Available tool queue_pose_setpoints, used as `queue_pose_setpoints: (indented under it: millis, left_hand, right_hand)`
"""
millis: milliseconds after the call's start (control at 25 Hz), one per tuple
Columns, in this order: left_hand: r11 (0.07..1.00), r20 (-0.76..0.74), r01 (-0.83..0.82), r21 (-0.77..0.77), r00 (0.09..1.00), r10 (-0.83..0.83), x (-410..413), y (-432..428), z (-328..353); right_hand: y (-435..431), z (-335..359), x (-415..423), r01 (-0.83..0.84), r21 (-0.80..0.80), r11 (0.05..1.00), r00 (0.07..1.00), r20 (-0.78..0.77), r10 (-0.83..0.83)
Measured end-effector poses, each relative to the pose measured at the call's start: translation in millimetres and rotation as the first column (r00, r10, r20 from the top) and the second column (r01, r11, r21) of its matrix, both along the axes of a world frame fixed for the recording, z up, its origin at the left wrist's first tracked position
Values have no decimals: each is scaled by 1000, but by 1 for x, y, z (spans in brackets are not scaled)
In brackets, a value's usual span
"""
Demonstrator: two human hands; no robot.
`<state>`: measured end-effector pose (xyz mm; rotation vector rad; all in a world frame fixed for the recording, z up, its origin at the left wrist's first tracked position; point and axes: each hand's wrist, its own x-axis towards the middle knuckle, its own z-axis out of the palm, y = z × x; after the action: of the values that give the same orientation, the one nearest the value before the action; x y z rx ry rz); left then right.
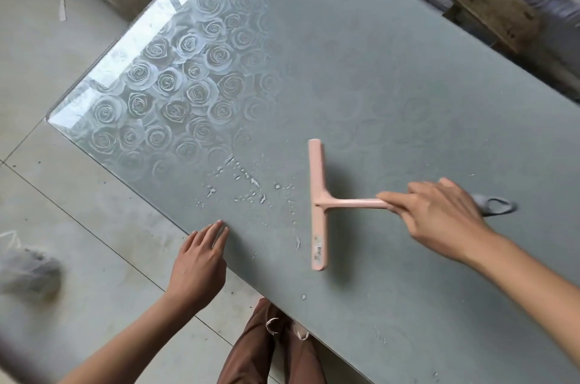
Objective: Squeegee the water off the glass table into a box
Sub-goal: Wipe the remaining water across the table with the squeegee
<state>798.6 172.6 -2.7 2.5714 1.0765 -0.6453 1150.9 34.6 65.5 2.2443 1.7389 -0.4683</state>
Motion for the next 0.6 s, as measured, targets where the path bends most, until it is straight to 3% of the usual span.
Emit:
queue_pose_setpoints:
  millis: [120, 200, 320, 600]
  left_hand:
    - [999, 20, -13, -42, 1000, 14, -3, 5, 0]
    - [994, 38, -35, -99, 998, 39, -5, 11, -1]
    - [982, 57, -93, -164, 993, 103, -4, 17, 0]
    - [988, 114, -74, -134, 990, 89, 37, 22, 36]
  right_hand:
    - [-9, 9, -1, 39, -122, 992, 995, 100, -26]
    - [8, -3, -37, 52, -159, 986, 998, -8, -54]
    - [30, -12, -81, 36, -130, 991, 995, -83, -47]
    - [-24, 59, -39, 196, -97, 976, 980, 65, -191]
